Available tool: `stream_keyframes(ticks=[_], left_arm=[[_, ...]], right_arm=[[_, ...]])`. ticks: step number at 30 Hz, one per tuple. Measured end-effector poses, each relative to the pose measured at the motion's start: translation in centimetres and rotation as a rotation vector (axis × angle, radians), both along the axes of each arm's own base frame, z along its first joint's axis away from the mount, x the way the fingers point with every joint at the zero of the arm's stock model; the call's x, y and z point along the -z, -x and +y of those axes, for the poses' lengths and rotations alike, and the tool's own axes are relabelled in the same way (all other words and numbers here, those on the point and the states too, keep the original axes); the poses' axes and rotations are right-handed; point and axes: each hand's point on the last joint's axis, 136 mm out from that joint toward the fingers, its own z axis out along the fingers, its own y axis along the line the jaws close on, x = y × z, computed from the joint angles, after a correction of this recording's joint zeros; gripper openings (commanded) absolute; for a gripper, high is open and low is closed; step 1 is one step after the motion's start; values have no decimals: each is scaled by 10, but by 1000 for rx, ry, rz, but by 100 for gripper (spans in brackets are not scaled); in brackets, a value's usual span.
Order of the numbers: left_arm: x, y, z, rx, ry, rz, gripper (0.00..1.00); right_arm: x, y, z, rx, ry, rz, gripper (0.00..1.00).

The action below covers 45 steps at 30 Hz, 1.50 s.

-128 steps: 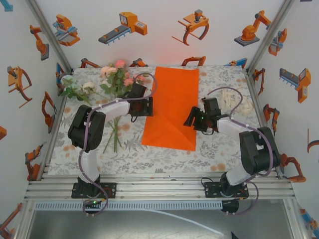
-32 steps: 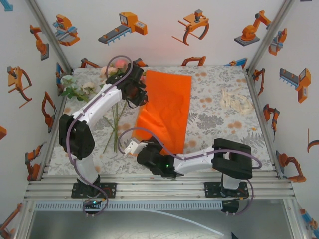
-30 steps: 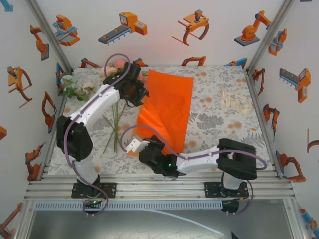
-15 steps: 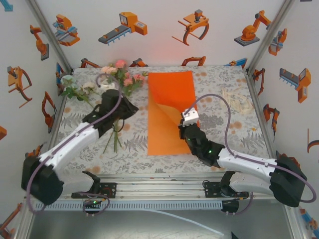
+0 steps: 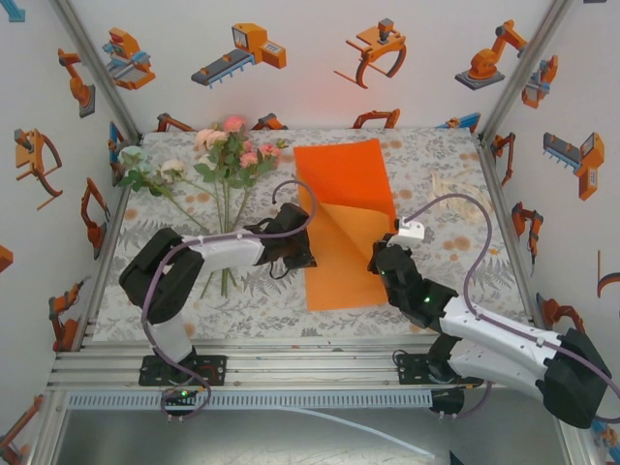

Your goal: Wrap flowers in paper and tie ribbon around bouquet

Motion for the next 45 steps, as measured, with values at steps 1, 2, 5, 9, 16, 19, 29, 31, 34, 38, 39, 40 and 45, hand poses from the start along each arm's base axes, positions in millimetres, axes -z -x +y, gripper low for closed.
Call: stream_keyframes(ticks=[1, 2, 5, 9, 16, 19, 29, 31, 34, 38, 39, 40, 45], left_arm=[[4, -2, -1, -5, -7, 4, 0], [6, -4, -4, -12, -6, 11, 0], [7, -11, -9, -25, -2, 9, 0], [7, -14, -7, -42, -3, 10, 0], [6, -52, 39, -170, -37, -5, 0], [3, -77, 82, -263, -100, -33, 0], [-21, -92, 152, -292, -274, -81, 19], [-47, -87, 141, -257, -233, -127, 20], [-82, -72, 111, -186, -168, -198, 14], [-77, -35, 63, -60, -150, -177, 0], [-67, -26, 57, -42, -160, -152, 0], [-54, -19, 57, -38, -175, -122, 0], [6, 7, 86, -81, -283, 19, 0]], right_arm=[[3, 0, -7, 33, 2, 17, 0], [6, 1, -15, 70, 1, 36, 0], [11, 1, -36, 169, -10, 81, 0], [17, 6, -59, 265, -12, 129, 0], [13, 30, -100, 407, -19, 195, 1], [19, 46, -115, 446, 6, 244, 27], [4, 90, -146, 411, 22, 297, 61], [-22, 90, -148, 384, 10, 248, 58], [-55, 83, -144, 339, 31, 191, 59], [-72, 57, -130, 326, 136, 243, 54], [-69, 46, -126, 320, 158, 276, 49], [-60, 33, -120, 309, 168, 320, 33], [13, -16, -111, 228, 144, 542, 0]])
